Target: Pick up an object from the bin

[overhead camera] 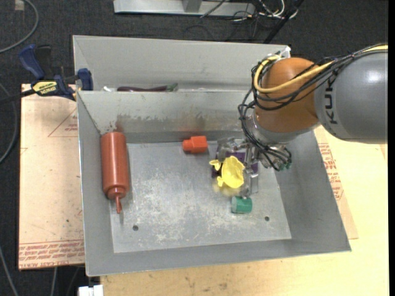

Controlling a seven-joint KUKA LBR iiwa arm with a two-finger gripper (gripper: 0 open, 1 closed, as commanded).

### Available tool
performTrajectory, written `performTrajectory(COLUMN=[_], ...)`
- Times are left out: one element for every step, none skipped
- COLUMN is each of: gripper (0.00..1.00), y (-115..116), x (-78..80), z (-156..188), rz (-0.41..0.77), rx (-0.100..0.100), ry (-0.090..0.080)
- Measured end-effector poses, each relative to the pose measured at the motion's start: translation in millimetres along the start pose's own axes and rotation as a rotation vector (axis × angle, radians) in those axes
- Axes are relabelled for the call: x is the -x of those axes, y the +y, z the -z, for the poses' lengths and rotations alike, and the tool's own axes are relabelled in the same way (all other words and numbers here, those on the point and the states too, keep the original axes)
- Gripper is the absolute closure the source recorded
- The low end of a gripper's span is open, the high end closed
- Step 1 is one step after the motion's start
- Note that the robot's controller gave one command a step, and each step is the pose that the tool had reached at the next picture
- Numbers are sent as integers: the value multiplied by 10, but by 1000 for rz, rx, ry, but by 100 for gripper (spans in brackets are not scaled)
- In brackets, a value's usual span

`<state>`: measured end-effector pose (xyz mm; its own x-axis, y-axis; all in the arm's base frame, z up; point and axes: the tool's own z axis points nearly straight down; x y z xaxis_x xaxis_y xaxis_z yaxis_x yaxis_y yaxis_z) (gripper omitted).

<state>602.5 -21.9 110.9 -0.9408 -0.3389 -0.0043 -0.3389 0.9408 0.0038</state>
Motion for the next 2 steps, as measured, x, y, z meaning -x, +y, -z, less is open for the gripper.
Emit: performTrajectory(gripper=[100, 100], y=[-357, -358], x=[226, 226], z=[-161, -161], rz=[45, 45], rx=[2, 3], ry=[-3, -3])
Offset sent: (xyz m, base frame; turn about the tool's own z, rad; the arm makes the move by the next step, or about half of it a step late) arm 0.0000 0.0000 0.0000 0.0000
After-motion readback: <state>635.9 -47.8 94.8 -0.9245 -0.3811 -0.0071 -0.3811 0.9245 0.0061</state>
